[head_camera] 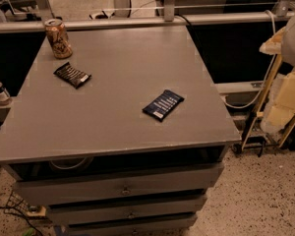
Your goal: Pick rxbar blueberry
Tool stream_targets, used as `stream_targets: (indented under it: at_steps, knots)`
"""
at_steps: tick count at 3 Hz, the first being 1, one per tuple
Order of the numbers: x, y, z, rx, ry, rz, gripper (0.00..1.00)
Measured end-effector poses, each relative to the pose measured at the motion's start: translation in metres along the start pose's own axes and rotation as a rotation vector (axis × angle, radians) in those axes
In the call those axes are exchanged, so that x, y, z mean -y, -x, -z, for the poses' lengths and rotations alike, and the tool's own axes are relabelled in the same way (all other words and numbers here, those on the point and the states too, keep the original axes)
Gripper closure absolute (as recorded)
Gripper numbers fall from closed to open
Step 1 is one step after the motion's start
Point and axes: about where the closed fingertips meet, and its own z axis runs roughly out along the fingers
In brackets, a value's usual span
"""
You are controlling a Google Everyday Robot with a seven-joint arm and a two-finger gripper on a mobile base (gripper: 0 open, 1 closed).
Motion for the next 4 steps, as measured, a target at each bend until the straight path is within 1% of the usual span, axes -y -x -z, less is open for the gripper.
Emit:
stream_targets:
  at_steps: [1, 2, 3, 4]
  knots:
    - [0.0, 0.0, 0.0, 0.0, 0.0, 0.0, 0.0]
    - [0.011, 0.022, -0.024, -0.021, 0.027, 0.1, 0.0]
    - [0.028, 0.071, -0.077, -0.039, 0.104, 0.3, 0.0]
    - [0.038, 0.128, -0.141, -0.043, 0.175, 0.503, 0.0]
